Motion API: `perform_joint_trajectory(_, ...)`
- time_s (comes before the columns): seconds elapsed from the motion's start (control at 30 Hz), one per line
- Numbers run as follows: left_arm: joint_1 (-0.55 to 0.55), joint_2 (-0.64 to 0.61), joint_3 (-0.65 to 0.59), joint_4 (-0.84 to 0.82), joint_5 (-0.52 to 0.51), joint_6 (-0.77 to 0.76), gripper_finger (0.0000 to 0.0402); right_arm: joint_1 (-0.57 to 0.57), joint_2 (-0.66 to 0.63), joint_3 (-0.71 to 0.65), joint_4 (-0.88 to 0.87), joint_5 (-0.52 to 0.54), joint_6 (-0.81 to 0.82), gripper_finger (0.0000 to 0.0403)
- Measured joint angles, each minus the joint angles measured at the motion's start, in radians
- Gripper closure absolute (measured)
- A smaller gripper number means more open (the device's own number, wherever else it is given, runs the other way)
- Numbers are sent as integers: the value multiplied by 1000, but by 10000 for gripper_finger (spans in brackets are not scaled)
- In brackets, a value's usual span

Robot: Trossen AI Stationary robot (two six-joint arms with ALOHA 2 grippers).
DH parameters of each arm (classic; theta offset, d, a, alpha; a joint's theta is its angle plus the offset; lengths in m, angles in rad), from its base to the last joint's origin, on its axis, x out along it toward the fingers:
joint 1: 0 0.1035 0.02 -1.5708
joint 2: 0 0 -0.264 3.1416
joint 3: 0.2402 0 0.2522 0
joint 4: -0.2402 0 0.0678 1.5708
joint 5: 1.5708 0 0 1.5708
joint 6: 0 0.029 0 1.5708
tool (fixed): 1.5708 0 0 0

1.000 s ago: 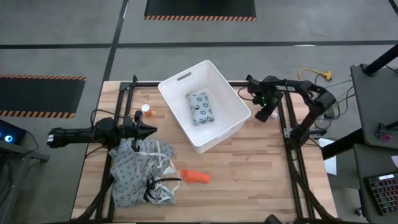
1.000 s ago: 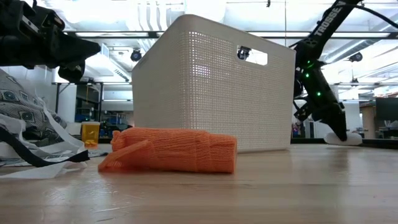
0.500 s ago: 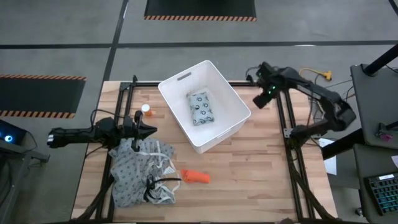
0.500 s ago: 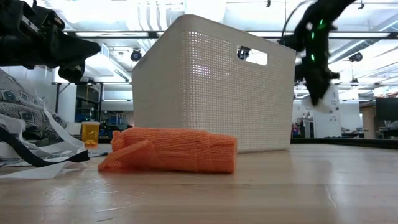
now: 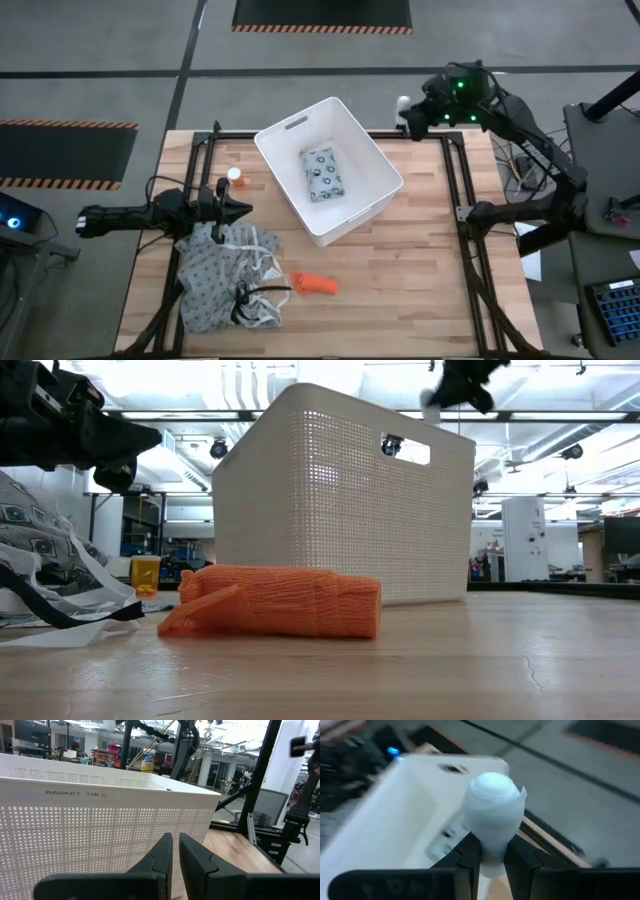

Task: Pick & place medical supplies in basket/bin
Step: Put the white gauze into the white bin, then put the orange bandage into the white bin

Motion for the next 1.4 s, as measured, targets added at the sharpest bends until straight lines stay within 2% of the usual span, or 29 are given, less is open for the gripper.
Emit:
perform_joint_trajectory(0.3, 0, 0, 0, 0, -25, 0, 387, 201, 56, 29, 129, -5, -42, 342)
perform_joint_trajectory(0.53, 0, 0, 0, 0, -25, 0, 387, 260, 164, 26, 145, 4, -30, 338)
perform_joint_trajectory(0.67, 0, 0, 0, 0, -25, 0, 387, 284, 241, 54, 142, 3, -16, 299)
perform_joint_trajectory(0.97, 0, 0, 0, 0, -25, 0, 387, 281, 366, 144, 104, 10, 28, 154)
perform_joint_trajectory(1.07, 0, 0, 0, 0, -25, 0, 387, 283, 386, 197, 52, 5, 113, 121)
perform_joint_trajectory(1.17, 0, 0, 0, 0, -25, 0, 387, 307, 390, 250, 4, -19, 159, 108)
perform_joint_trajectory(1.23, 0, 0, 0, 0, -25, 0, 387, 359, 374, 274, 2, -3, 122, 107)
perform_joint_trajectory(1.4, 0, 0, 0, 0, -24, 0, 387, 597, 311, 317, 6, 183, 40, 112)
